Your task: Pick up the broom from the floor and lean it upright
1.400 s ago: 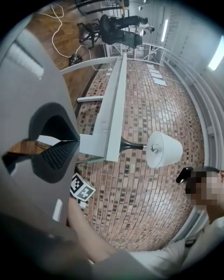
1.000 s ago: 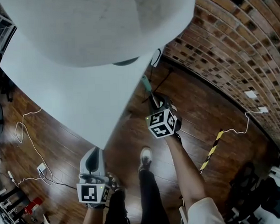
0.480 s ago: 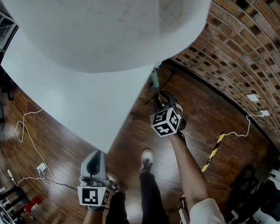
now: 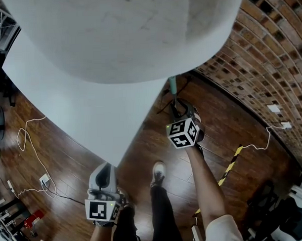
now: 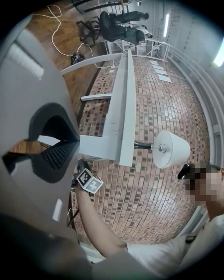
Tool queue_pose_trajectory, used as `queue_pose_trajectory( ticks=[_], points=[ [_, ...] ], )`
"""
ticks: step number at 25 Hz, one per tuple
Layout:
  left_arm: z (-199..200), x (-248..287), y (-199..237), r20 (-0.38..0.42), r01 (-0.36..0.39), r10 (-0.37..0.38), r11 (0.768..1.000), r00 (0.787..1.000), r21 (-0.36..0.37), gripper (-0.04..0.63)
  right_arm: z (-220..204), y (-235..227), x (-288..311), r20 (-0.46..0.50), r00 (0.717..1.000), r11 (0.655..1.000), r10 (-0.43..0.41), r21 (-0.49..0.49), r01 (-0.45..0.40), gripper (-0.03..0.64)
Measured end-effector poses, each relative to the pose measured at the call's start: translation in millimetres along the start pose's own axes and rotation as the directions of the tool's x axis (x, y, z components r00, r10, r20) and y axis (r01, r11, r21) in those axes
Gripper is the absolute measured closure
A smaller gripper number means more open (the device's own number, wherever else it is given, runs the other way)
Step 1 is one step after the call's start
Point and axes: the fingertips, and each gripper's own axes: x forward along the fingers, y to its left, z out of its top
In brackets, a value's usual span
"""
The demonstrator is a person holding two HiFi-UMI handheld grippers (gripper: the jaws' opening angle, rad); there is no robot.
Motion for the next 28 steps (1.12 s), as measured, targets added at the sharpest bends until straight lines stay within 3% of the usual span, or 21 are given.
queue_pose_trajectory(
  ticks=[10,16,21,23,26,28],
  points=[
    [-3.8,-5.0,-1.1,-0.003,0.005,-0.005,1.000,1.000,0.003,0.594,-5.5,1.2,-6.1,0.004,1.000,1.000,0.018,0.015,-0.018,0.454],
    [-8.4,-6.9,-1.8,-0.012,0.003,-0.003,1.000,1.000,-0.005,0.594,-10.0,12.5,-7.7,0.006,0.996,0.996,0.084,0.041,-0.084,0.381],
    [-9.6,-8.2,-0.3,-0.015,-0.005,0.005,1.000,1.000,-0.008,0.594,-21.5,16.4,-33.7,0.007,0.997,0.994,0.079,0.077,-0.079,0.371],
    [-6.9,-10.8,1.5,-0.011,-0.011,0.011,1.000,1.000,-0.017,0.594,-25.6,15.0,-54.5,0.014,0.998,0.995,0.053,0.084,-0.054,0.429],
    [10.3,-15.5,0.8,0.015,-0.004,0.004,1.000,1.000,-0.012,0.594,-26.2,4.6,-91.8,0.032,0.999,0.997,-0.013,0.083,0.010,0.585],
    [24.2,-19.8,-1.7,0.037,0.014,-0.014,1.000,0.999,-0.009,0.594,-22.3,0.0,-115.9,0.035,0.999,0.996,-0.034,0.082,0.031,0.604]
  ],
)
